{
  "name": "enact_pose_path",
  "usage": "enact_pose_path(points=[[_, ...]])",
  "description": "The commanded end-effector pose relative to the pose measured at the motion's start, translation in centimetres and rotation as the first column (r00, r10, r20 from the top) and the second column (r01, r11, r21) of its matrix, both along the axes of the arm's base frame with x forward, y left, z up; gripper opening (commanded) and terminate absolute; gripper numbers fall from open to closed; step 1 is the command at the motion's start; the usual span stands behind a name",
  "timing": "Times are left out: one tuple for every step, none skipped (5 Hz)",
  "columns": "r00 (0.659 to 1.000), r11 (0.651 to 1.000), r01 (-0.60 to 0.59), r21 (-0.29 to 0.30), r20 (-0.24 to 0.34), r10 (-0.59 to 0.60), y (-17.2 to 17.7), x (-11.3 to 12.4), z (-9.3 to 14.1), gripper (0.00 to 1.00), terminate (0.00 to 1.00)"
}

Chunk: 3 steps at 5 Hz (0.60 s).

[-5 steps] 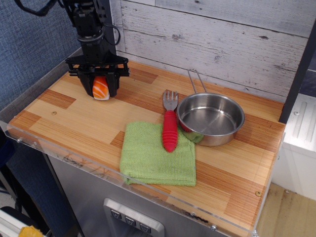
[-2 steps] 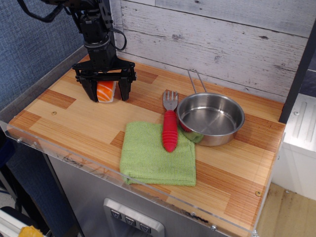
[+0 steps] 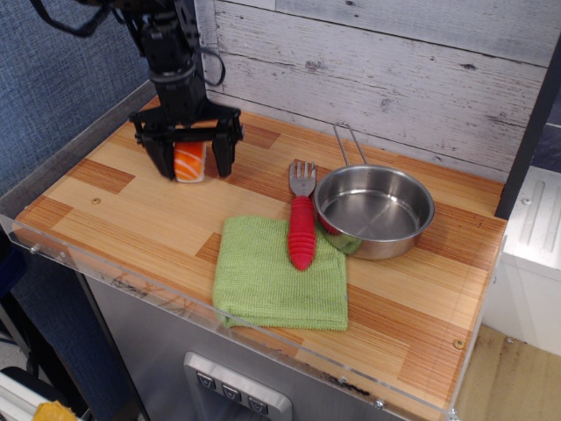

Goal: Move the sushi to the opposite corner, on the other side of the green rag.

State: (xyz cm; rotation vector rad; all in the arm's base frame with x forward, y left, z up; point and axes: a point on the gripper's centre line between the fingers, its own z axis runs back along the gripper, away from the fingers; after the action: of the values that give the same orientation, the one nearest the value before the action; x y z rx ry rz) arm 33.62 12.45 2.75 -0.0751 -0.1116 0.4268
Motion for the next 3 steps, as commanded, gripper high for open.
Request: enact_pose_path(points=[[0.983, 0.998, 0.005, 0.055, 0.183, -0.015, -0.4, 0.5, 8.9, 1.0, 0.0], [0.977, 0.993, 0.049, 0.103, 0.203, -0.07, -1.3, 0.4, 11.7, 1.0, 0.0], [0.959, 0.991, 0.066, 0.112, 0.269, -0.094, -2.2, -0.2, 14.0, 1.0, 0.0]])
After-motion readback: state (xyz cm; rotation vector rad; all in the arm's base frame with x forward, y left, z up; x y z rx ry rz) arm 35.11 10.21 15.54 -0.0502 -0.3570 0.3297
